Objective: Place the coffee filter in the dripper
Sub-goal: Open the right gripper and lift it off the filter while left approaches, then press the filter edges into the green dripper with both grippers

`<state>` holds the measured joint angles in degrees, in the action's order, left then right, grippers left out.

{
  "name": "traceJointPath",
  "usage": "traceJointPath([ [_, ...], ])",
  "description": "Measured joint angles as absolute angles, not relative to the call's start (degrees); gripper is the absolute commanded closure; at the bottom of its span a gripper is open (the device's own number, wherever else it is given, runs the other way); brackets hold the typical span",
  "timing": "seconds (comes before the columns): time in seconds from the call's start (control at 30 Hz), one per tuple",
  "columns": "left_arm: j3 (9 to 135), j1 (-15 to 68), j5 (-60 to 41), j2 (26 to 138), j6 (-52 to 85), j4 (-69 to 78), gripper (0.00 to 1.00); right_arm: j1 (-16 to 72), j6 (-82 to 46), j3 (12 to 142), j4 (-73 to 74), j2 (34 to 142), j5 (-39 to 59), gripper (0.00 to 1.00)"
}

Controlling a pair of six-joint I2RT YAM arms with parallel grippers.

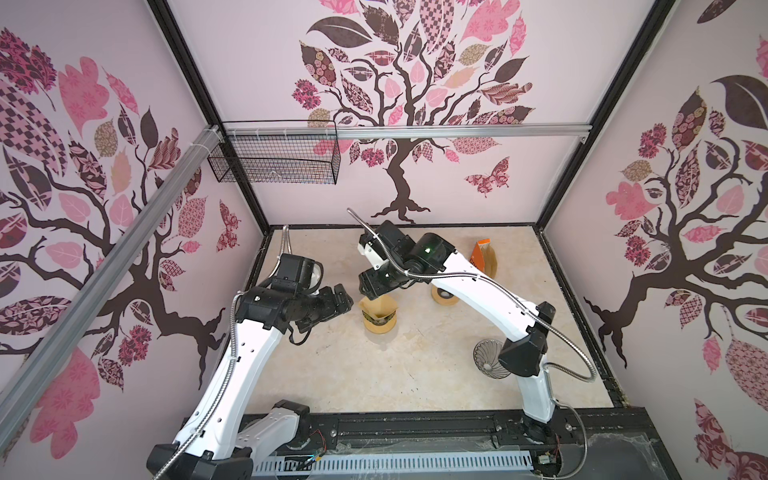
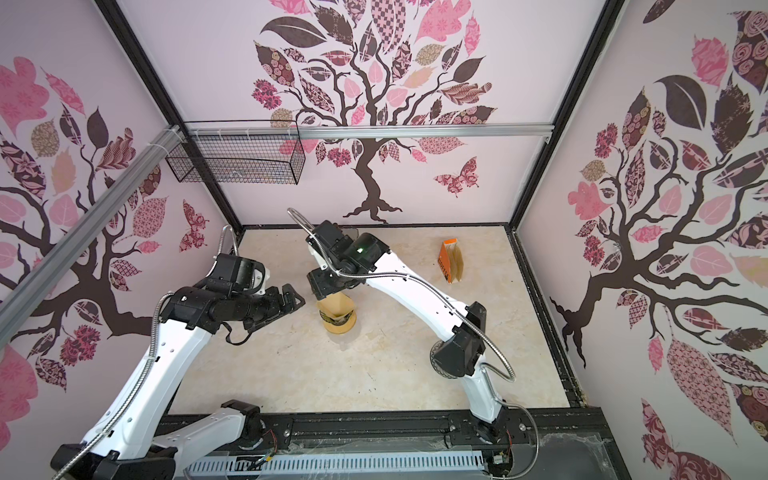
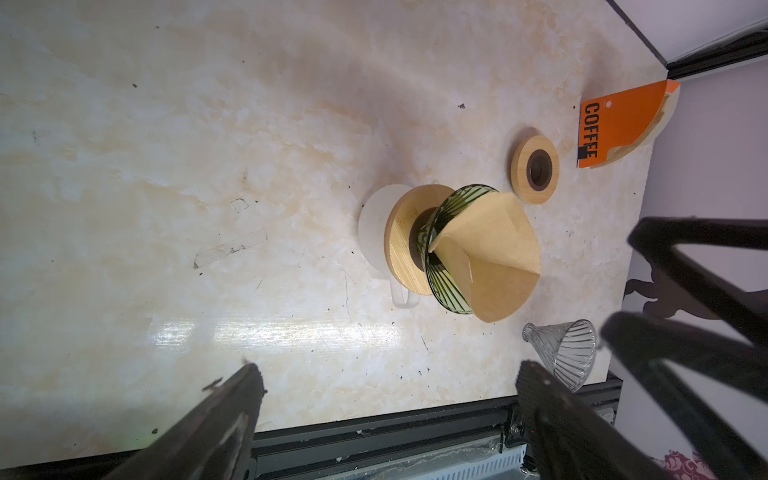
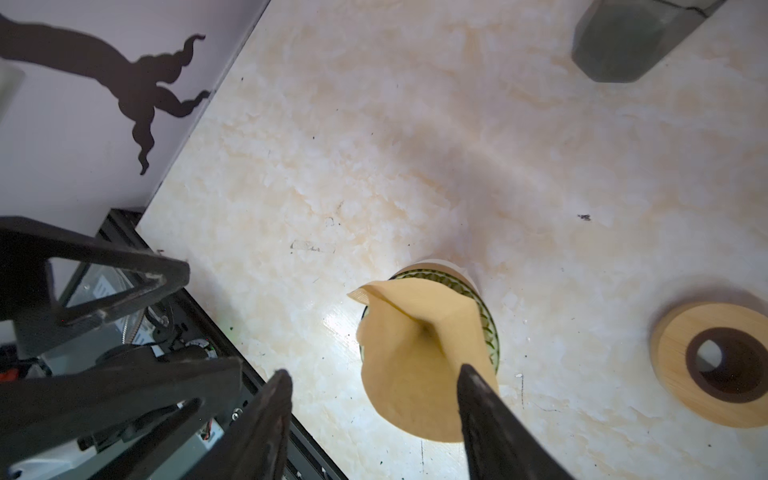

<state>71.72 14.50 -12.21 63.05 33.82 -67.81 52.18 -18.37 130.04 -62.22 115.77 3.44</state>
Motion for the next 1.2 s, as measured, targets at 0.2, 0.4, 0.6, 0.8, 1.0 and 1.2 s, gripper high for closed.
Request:
traceJointPath([
  [0.2,74.08,14.48,-12.64,68.25,33.39,-66.57,0.02,45.84,-19.49,120.66,-57.56,110.87,4.05,0.15],
  [0.4,76.86,14.50,-13.89,75.50,32.53,-65.91,0.02,44.93,-19.31,113.95,-54.59,110.04,4.78,0.06],
  [0.6,78.59,15.73,-14.04,82.17,30.94,-65.65,0.02,44.91,-18.98,106.37,-52.82,108.62,5.43,0.04],
  [0.8,78.76,18.90,-12.93,85.30,29.71,-65.71,0.02,44.80,-18.57,101.38,-50.96,106.98,5.43,0.04],
  [1.0,78.76,19.07,-11.20,85.91,29.08,-65.71,0.02,44.60,-18.11,100.40,-49.74,106.56,5.43,0.04],
  [1.2,78.65,19.07,-9.89,85.89,28.47,-65.73,0.02,44.60,-17.89,100.38,-49.36,106.56,4.91,0.03],
])
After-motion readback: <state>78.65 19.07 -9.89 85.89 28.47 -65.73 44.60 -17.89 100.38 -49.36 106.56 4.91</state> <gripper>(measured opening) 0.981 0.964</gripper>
